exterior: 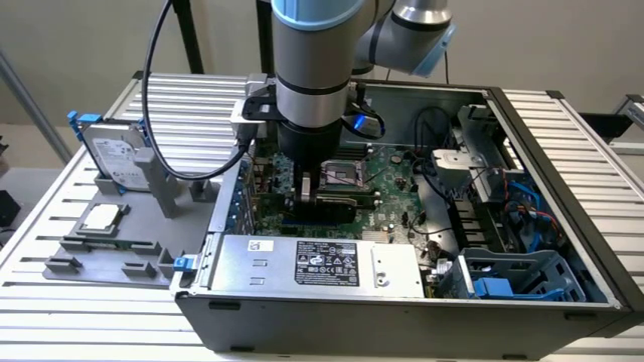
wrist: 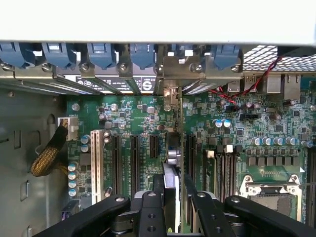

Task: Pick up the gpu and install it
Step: 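Press down on the gpu until it lock into place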

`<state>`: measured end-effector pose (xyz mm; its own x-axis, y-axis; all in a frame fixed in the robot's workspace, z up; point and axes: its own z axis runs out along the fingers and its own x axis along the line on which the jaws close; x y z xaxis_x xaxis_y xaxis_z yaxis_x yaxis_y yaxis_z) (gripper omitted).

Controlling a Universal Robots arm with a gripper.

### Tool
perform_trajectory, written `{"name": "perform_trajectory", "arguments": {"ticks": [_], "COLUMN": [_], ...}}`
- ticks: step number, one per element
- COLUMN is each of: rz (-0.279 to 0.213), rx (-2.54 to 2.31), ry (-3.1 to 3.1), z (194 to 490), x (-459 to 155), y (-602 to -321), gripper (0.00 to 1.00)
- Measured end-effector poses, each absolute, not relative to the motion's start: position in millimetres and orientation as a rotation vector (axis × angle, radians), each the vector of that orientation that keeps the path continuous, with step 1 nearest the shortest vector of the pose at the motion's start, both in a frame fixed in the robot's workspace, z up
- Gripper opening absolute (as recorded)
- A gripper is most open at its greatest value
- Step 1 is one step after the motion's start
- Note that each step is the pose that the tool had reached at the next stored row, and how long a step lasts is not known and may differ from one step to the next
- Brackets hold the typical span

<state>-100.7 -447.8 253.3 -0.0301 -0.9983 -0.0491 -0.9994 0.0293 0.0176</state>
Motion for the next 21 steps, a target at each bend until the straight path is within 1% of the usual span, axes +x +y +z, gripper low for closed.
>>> {"name": "perform_trajectory", "arguments": {"ticks": [21], "rz": [0.066], "rx": [-2.175], "ry": [2.241], "z": [250.2], "x": [-100.7], "y": [-447.3], "gripper": [0.0]}}
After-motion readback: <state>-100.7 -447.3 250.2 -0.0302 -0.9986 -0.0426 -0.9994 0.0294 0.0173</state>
